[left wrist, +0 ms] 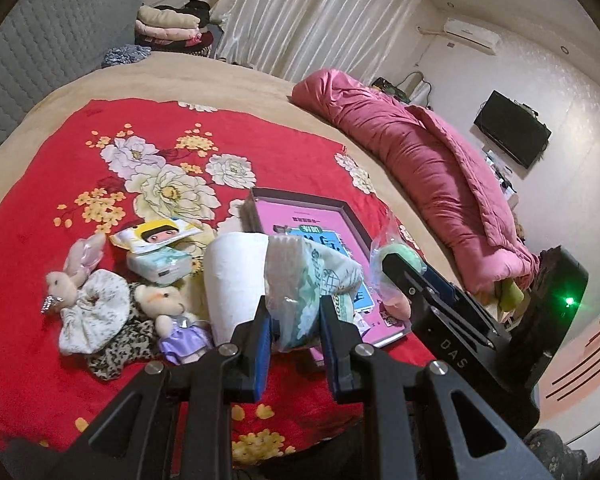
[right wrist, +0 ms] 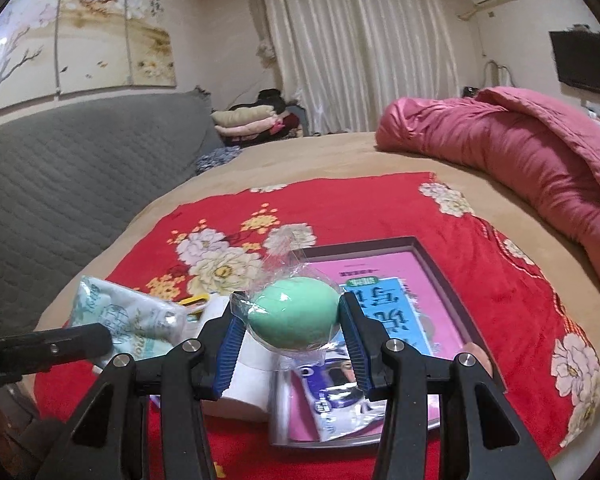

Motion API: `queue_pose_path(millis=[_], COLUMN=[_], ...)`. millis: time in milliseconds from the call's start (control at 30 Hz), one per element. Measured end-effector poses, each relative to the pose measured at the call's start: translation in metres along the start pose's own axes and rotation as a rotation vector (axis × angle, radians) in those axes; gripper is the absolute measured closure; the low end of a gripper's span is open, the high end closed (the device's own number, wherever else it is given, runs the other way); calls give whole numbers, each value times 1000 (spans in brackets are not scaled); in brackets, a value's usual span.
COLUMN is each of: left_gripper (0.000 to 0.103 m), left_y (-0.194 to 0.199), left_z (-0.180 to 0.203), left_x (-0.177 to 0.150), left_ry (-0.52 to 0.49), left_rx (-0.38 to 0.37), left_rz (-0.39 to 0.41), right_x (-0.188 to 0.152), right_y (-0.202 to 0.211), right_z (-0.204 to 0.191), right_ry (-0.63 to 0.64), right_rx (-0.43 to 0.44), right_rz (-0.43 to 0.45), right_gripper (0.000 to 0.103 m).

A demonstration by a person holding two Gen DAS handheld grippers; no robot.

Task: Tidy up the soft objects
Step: 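Carry the tissue pack and green sponge toward the pink book tray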

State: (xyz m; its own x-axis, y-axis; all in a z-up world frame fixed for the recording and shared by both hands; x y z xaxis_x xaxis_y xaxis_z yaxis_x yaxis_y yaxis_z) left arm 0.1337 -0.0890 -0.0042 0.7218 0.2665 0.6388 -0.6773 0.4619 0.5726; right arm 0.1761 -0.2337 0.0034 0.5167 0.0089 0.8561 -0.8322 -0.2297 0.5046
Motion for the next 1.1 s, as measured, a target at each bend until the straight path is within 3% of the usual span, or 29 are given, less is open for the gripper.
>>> queue_pose_path(millis=[633, 1100], left_gripper=[80, 80], left_y=[-61, -140], left_z=[39, 45], left_x=[0, -44], left_ry=[-58, -90], left_rx=[-8, 39], left_rz=[-84, -297], right_x=[-9, -23], right_y=[-12, -25], right_z=[91, 100], right_ry=[-186, -186], right_rx=[-106, -113], right_rz=[3, -52], right_gripper=[54, 54])
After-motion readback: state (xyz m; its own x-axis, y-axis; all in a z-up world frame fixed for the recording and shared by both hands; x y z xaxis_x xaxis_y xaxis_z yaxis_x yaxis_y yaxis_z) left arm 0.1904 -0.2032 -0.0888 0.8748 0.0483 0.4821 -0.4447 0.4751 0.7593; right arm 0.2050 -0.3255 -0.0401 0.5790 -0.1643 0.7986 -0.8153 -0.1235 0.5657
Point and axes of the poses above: each gripper's, at about its wrist camera, not at the fingertips, and y roughly against the way its jaws point, z to its right, x to its top, the point moved 9 cm from there along -y, roughly the way its jaws point, and after that the axes turned 9 degrees about -x, right-handed, at the moved point
